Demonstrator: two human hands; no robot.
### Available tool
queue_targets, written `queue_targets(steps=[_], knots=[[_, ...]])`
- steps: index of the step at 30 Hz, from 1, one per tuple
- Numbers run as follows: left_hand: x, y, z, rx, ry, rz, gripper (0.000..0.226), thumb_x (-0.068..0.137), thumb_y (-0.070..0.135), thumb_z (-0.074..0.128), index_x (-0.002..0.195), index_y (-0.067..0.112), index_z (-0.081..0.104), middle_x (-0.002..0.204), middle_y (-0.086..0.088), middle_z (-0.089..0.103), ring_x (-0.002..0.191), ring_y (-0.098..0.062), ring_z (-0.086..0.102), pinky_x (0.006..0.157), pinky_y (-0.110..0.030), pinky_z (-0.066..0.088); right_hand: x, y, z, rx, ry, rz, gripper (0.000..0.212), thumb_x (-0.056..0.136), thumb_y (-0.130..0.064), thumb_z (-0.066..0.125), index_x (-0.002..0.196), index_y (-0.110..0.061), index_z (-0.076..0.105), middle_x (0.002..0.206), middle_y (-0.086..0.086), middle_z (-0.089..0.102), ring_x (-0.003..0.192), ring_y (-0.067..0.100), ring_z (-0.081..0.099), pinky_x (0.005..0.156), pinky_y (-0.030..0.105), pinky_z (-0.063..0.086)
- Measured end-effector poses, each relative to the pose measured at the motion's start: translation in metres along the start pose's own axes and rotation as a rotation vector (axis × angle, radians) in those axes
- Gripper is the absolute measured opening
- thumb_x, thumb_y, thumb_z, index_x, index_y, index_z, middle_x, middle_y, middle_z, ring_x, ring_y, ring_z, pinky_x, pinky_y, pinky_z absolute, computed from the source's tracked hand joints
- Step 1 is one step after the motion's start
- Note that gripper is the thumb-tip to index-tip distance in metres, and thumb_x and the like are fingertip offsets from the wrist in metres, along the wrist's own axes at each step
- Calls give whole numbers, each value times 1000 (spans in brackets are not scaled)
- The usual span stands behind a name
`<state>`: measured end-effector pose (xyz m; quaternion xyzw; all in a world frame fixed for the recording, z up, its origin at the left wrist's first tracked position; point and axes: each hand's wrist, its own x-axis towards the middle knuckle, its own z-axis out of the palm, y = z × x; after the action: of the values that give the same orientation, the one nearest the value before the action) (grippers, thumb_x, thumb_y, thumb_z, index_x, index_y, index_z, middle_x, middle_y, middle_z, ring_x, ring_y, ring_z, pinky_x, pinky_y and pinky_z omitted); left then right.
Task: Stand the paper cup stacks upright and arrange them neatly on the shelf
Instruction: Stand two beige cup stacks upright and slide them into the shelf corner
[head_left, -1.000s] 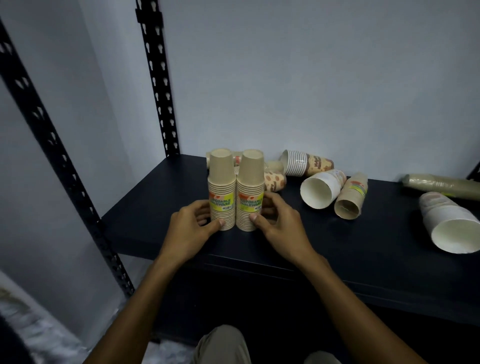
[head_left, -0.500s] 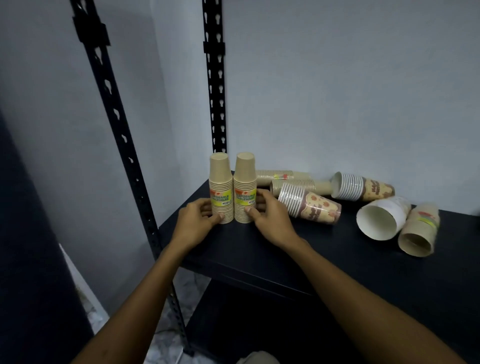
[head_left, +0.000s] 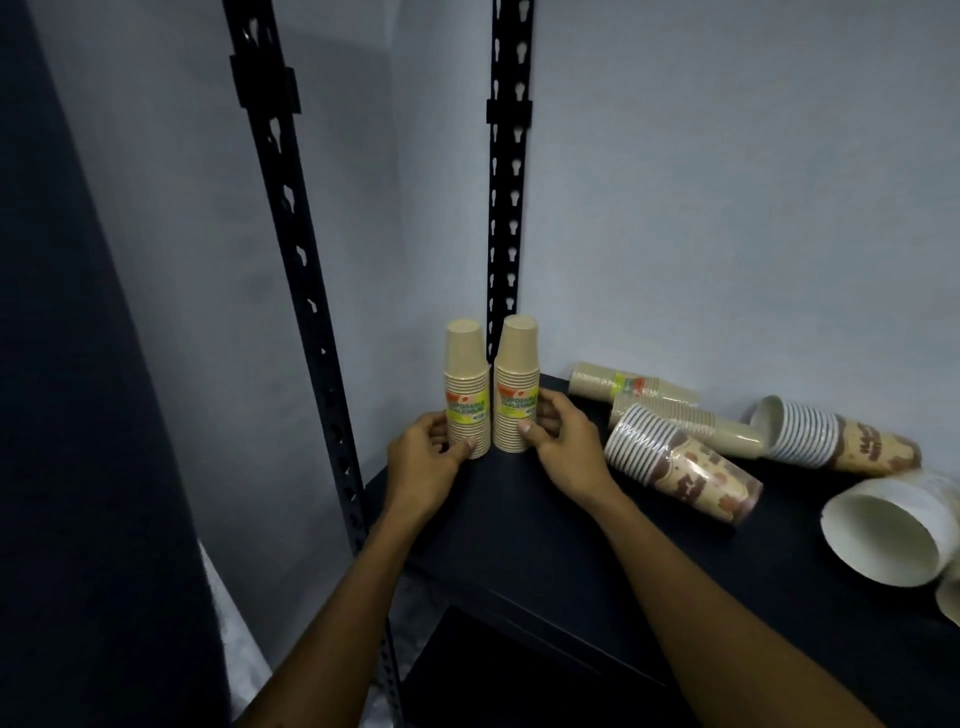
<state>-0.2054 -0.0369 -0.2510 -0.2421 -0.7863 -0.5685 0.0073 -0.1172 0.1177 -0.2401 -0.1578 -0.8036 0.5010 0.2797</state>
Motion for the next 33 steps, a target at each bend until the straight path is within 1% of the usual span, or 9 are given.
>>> queue_targets(steps=[3, 7, 10, 15, 18, 21, 25, 30, 33], knots=[[1, -3, 2, -1, -4, -7, 45, 78, 17, 77, 119, 8, 62, 107, -1, 69, 93, -8, 63, 68, -3, 46, 1, 6, -3, 2, -16, -10, 46, 90, -12, 65, 133, -16, 52, 118, -6, 64, 103, -3, 59, 90, 14, 45], [1, -2, 3, 3, 1, -11, 45, 78, 18, 77, 120, 9, 60, 108, 0, 68, 94, -8, 62, 69, -4, 45, 1, 8, -3, 1, -17, -28, 46, 89, -13, 65, 133, -15, 52, 119, -6, 64, 105, -1, 60, 92, 15, 47], [0, -1, 3, 13, 3, 6, 45, 78, 17, 77, 120, 10, 61, 108, 1, 67, 93, -6, 61, 68, -3, 45, 0, 9, -2, -18, -17, -42, 46, 89, -13, 65, 133, -16, 52, 116, -8, 63, 99, -6, 58, 83, 6, 45], [0, 1, 3, -1, 2, 5, 46, 79, 17, 77, 121, 10, 60, 108, 1, 66, 93, -6, 60, 68, -3, 44, -2, 8, -2, -32, -19, -44, 47, 90, -14, 65, 134, -16, 51, 117, -9, 62, 102, -5, 56, 79, 1, 42], [-1, 2, 2, -7, 3, 4, 45, 79, 17, 77, 120, 10, 60, 108, 1, 66, 92, -5, 60, 67, -1, 44, -2, 9, -2, -33, -10, -47, 46, 89, -14, 66, 134, -15, 52, 118, -6, 63, 100, -4, 57, 78, 2, 43], [-1, 2, 2, -3, 5, 5, 45, 79, 16, 76, 120, 9, 59, 108, 0, 66, 91, -4, 59, 65, 1, 43, -3, 8, -2, -43, -6, -51, 46, 89, -14, 66, 133, -15, 52, 116, -8, 63, 96, -7, 56, 77, 1, 43], [-1, 2, 2, 7, 8, 9, 45, 79, 16, 76, 121, 9, 59, 110, -1, 66, 93, -7, 60, 68, -2, 43, -4, 7, -3, -48, -5, -51, 45, 90, -14, 65, 133, -15, 52, 114, -10, 62, 99, -5, 56, 78, 2, 42], [-1, 2, 3, 4, 13, 6, 45, 79, 16, 76, 120, 9, 60, 110, -2, 67, 95, -8, 61, 71, -3, 42, -5, 7, -2, -54, 0, -53, 43, 89, -14, 66, 130, -16, 53, 112, -11, 62, 96, -8, 56, 79, 1, 42], [0, 2, 3, 4, 14, 1, 46, 78, 17, 77, 120, 9, 59, 110, -2, 67, 94, -8, 61, 69, -3, 42, -4, 6, -2, -54, -3, -52, 43, 89, -14, 65, 131, -16, 53, 113, -10, 62, 99, -4, 58, 80, 5, 43]])
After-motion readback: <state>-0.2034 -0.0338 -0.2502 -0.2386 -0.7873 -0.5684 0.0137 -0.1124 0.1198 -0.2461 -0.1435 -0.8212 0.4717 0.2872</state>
